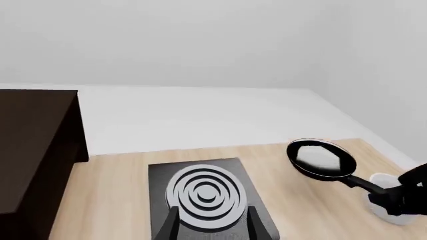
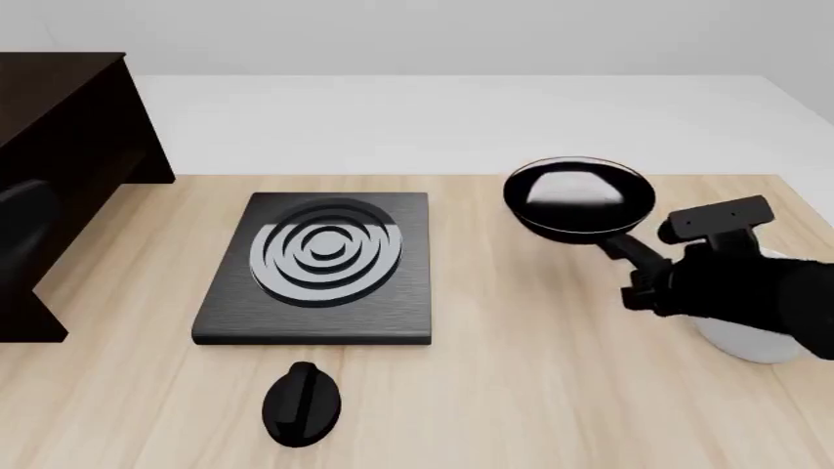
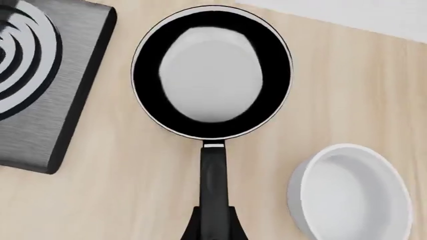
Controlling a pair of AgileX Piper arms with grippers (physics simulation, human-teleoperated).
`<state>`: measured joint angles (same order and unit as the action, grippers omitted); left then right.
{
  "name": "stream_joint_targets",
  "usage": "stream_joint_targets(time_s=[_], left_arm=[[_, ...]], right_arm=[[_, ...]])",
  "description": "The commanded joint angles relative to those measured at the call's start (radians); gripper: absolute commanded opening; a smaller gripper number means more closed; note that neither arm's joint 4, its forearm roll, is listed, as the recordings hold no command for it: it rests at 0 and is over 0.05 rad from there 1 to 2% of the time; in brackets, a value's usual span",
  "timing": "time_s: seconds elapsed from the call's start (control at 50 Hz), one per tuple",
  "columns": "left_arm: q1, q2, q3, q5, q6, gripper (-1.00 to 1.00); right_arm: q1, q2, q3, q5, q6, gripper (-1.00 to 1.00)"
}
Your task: Put the frying pan on the cabinet shelf.
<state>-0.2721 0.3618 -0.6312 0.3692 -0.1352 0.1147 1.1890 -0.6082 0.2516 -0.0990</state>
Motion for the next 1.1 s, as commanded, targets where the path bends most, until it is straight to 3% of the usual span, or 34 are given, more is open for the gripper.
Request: stream_joint_targets(time_s=[0.02, 0.08, 0.16, 0.34, 0.42, 0.46, 0.52, 0.58, 0.64, 0.7, 0.74, 0.8, 0.84, 0.86, 0.9, 1.0, 1.1], left_arm=[[-0.008, 0.025, 0.014, -0.007, -0.015, 1.00], [-0.020, 0.029, 0.014, -0.008, -0.026, 1.00], [-0.028, 0.043, 0.029, -0.016, -0.100, 1.00], [-0.062, 0.033, 0.022, -0.012, -0.188, 1.00], [-0.029, 0.070, 0.049, -0.018, -0.299, 1.00], [-0.054, 0.058, 0.043, -0.015, -0.322, 1.00], [-0.005, 0.054, 0.063, -0.026, -0.432, 1.00], [0.025, 0.053, 0.073, -0.036, -0.489, 1.00], [-0.013, 0.034, 0.083, -0.040, -0.536, 1.00], [-0.034, 0.022, 0.085, -0.034, -0.557, 1.00], [-0.104, 0.014, 0.083, -0.016, -0.569, 1.00], [-0.110, 0.009, 0.076, -0.010, -0.585, 1.00], [-0.116, 0.048, 0.026, 0.025, -0.498, 1.00], [-0.119, 0.044, 0.021, 0.028, -0.498, 1.00], [-0.129, 0.022, 0.023, 0.027, -0.543, 1.00], [-0.126, 0.024, 0.002, 0.030, -0.535, 1.00], [-0.091, -0.013, 0.031, 0.008, -0.655, 1.00]], right_arm=[[0.002, -0.106, -0.042, -0.006, -0.030, -1.00], [0.030, -0.151, -0.049, -0.005, -0.071, -1.00], [0.037, -0.176, -0.081, 0.022, -0.063, -1.00], [0.112, -0.230, -0.153, 0.086, -0.056, -1.00], [0.126, -0.231, -0.174, 0.091, -0.103, -1.00], [0.153, -0.232, -0.194, 0.096, -0.090, -1.00], [0.188, -0.219, -0.234, 0.109, -0.083, -1.00], [0.209, -0.206, -0.270, 0.117, -0.073, -1.00], [0.209, -0.179, -0.303, 0.115, -0.086, -1.00], [0.220, -0.160, -0.324, 0.104, -0.091, -1.00], [0.243, -0.138, -0.342, 0.101, -0.086, -1.00], [0.269, -0.116, -0.371, 0.106, -0.091, -1.00], [0.293, -0.096, -0.399, 0.114, -0.087, -1.00], [0.300, -0.095, -0.403, 0.115, -0.090, -1.00], [0.331, -0.078, -0.421, 0.122, -0.108, -1.00], [0.377, -0.040, -0.485, 0.151, -0.095, -1.00], [0.417, -0.018, -0.543, 0.154, -0.095, -1.00]])
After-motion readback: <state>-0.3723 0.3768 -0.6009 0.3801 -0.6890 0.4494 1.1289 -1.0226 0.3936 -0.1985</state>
